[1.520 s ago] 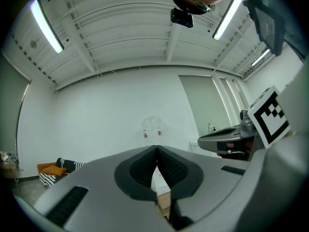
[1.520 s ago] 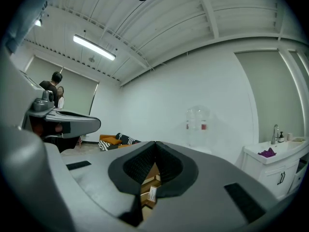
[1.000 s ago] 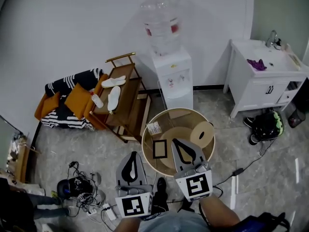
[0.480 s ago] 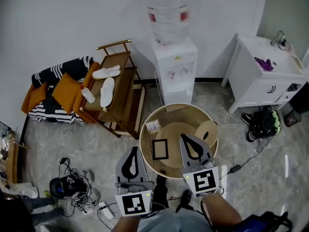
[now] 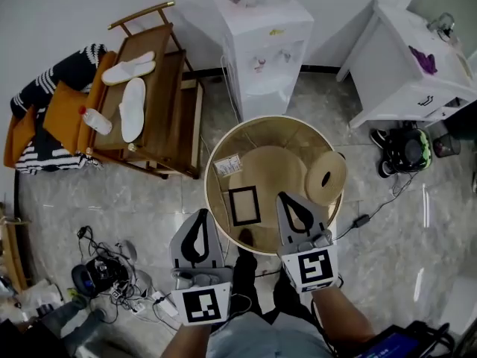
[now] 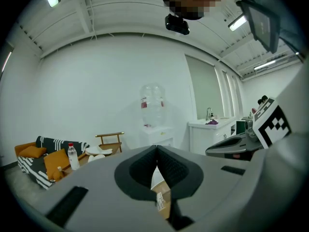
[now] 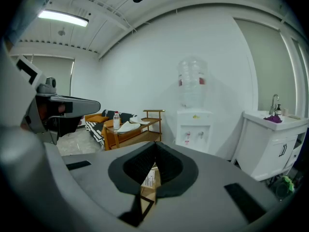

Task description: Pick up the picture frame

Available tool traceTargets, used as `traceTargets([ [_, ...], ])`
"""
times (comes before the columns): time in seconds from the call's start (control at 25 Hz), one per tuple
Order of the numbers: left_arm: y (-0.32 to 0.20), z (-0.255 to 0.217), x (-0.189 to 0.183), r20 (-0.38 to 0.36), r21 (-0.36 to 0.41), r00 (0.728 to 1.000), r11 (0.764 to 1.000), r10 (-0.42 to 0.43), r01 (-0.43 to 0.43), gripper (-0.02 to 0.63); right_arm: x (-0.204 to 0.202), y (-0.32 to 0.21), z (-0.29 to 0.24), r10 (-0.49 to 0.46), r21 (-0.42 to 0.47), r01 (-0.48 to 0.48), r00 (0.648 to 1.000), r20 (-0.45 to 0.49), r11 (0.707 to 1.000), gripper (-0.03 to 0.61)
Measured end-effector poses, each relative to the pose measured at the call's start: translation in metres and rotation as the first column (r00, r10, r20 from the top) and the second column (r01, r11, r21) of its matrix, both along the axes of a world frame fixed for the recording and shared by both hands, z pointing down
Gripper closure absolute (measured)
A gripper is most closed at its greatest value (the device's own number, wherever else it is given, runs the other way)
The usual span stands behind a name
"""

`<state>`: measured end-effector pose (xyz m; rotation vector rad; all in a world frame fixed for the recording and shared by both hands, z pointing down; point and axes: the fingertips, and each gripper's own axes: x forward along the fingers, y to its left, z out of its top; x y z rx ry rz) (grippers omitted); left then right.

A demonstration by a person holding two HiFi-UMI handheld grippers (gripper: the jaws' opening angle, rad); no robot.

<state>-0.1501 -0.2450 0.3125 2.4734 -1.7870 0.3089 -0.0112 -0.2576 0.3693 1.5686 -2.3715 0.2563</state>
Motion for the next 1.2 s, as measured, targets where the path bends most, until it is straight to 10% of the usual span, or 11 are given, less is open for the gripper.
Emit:
traceTargets([
  [1.2,-0.043,0.249,-0.019,-0.045,-0.35,0.994,0.93,0.099,-0.108,0.598,-0.039,0.002,0.286,0.06,-0.46,-0.071,0.997,-0.038,0.885,0.563],
])
